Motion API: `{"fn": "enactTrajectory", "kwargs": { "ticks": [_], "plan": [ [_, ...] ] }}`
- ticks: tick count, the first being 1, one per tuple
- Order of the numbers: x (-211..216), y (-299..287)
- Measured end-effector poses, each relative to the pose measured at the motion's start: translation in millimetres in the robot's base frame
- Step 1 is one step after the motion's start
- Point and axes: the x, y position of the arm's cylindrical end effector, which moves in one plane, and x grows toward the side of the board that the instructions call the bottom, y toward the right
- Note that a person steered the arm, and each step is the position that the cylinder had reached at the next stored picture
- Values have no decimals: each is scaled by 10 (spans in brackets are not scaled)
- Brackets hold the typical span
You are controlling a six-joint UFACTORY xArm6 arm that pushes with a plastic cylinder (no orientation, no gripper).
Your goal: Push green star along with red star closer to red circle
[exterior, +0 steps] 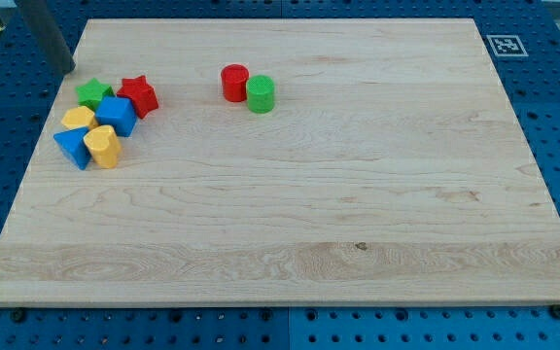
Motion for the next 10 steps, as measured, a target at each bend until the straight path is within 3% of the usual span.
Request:
{"fn": "enactTrajectory", "kwargs": {
  "ticks": [2, 3, 6, 8, 10],
  "plan": [
    [711, 30],
    [782, 124],
    [269, 955],
    [302, 1211],
    [371, 1840]
  ]
}}
